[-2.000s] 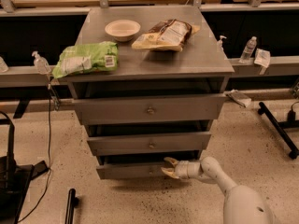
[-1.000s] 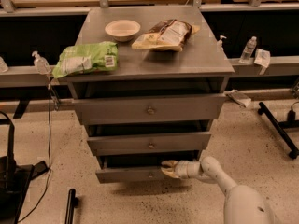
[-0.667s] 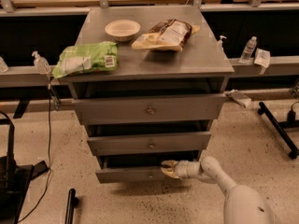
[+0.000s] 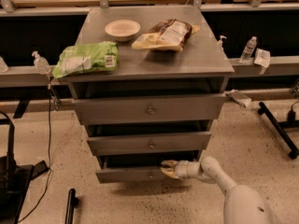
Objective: Open bottom drawer
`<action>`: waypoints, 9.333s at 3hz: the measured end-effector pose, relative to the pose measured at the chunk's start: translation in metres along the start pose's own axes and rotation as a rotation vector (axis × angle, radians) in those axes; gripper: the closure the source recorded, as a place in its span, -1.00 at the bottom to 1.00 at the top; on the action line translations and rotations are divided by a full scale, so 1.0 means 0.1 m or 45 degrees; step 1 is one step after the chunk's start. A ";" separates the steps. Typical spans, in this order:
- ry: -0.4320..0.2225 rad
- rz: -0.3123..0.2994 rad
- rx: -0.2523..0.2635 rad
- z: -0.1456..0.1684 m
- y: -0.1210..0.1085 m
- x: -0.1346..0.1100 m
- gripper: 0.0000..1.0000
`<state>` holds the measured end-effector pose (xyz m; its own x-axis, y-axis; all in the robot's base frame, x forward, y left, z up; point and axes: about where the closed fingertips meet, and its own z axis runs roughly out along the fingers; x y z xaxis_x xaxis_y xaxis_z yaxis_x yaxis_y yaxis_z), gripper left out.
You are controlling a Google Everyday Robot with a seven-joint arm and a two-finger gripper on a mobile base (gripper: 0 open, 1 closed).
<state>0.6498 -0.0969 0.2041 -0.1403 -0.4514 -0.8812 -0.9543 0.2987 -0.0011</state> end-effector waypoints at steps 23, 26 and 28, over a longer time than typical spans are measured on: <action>0.520 -0.028 -0.437 -0.21 0.75 0.53 -0.25; 0.550 -0.034 -0.508 -0.25 0.90 0.55 1.00; 0.572 -0.043 -0.533 -0.26 1.03 0.59 1.00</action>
Offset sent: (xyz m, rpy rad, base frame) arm 0.0000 0.0001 0.0000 0.0001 0.0001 0.0001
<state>0.5367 -0.1147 0.1646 -0.1190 -0.7924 -0.5983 -0.9699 -0.0361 0.2406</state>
